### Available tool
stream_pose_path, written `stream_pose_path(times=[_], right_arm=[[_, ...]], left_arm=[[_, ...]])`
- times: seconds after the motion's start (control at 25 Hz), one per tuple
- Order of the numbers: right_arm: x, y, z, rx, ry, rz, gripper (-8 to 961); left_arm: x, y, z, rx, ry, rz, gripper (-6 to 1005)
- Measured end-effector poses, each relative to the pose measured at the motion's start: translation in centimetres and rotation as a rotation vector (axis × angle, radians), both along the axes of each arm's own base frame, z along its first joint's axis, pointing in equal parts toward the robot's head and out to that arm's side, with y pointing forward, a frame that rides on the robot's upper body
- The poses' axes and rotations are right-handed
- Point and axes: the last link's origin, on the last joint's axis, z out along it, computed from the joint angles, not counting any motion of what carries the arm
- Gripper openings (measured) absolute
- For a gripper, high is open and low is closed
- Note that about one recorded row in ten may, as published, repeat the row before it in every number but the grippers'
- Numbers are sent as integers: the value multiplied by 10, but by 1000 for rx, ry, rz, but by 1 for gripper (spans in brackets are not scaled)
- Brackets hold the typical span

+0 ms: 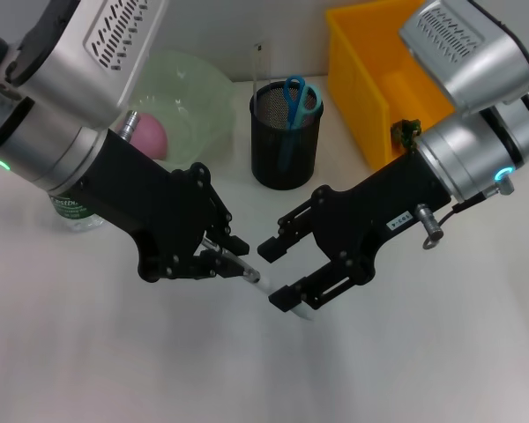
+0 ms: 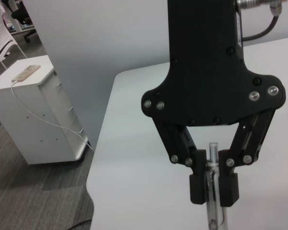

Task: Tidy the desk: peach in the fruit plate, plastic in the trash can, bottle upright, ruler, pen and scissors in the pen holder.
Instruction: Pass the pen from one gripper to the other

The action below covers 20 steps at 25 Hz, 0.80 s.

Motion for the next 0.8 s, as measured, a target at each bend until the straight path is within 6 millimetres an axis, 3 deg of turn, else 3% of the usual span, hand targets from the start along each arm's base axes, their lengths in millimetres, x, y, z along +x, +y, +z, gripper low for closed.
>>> stream_pose_path(times=[0.6,0.8], right_arm=[[-3,0,-9,-7,-9,7,543],[-6,0,-10,-9,-8,11,484]], left_arm=[[3,-2,-1,-19,-41,-31,227],[3,-2,-3,-25,-39,-29,230]])
